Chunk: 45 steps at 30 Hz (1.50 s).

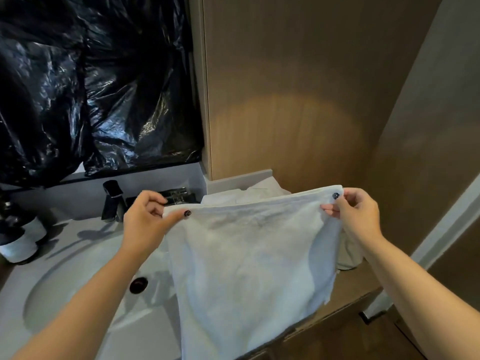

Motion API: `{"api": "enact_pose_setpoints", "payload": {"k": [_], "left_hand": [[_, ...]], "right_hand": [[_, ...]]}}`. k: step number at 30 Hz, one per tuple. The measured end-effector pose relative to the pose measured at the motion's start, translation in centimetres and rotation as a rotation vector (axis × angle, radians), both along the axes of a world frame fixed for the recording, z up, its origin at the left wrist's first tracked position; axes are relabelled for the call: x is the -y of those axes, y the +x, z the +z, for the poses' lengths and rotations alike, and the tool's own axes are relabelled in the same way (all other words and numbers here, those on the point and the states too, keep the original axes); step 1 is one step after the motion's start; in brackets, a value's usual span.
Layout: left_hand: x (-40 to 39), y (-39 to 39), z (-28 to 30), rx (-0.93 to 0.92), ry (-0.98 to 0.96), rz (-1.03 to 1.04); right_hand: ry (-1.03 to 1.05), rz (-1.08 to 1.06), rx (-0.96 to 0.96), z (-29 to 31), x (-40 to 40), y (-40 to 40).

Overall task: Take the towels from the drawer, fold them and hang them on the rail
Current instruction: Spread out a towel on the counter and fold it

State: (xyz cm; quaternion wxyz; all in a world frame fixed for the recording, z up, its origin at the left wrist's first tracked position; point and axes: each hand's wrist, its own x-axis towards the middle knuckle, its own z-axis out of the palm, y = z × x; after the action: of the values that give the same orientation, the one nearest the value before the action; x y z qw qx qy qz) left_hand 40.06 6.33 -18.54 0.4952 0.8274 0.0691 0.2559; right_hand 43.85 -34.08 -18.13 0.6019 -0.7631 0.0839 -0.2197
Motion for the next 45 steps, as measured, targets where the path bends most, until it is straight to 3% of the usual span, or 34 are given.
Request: {"api": "enact_pose_setpoints", "payload": {"k": [4,8,18,21,23,26,29,32,40,45], "left_hand": [[-1.6,6.5,0.3,-0.051,0.106,-0.016],[-2.0,12.5,-1.3,-0.09,0.094,-0.01],[0.1,20.3,-9.4,-0.397,-0.335,0.068],[2.6,18.9,-10.1,-0.371,-0.254,0.06],[5.1,17.2,-10.3,-0.211,-0.144,-0.086],[8.8,15.7,-11.1,-0.131,0.109,-0.326],[10.4,16.2,-12.8,-0.13,0.427,-0.396],[9.7,17.0,-14.6,-0.175,0.518,-0.38],[9.4,18.1,-15.6,-0.147,0.463,-0.374],[9.5,17.6,-15.1,-0.137,0.435,-0.35]], "right_hand": [[0.009,-0.093,-0.03,0.5,-2.1,5.9],[-0.012,-0.204,-0.072,0.3,-3.7,11.5],[-0.03,-0.302,-0.348,-5.8,-6.1,18.7],[-0.209,-0.168,-0.382,-7.1,-7.5,18.2],[-0.342,-0.023,-0.231,-7.8,-9.3,16.7],[-0.749,0.26,0.025,-9.1,-12.7,14.4],[-1.056,0.345,0.044,-10.4,-14.2,14.2],[-1.089,0.359,-0.013,-11.2,-13.8,15.5],[-1.031,0.378,-0.037,-13.5,-10.4,17.7],[-1.021,0.377,-0.173,-12.3,-9.4,17.8]]}}
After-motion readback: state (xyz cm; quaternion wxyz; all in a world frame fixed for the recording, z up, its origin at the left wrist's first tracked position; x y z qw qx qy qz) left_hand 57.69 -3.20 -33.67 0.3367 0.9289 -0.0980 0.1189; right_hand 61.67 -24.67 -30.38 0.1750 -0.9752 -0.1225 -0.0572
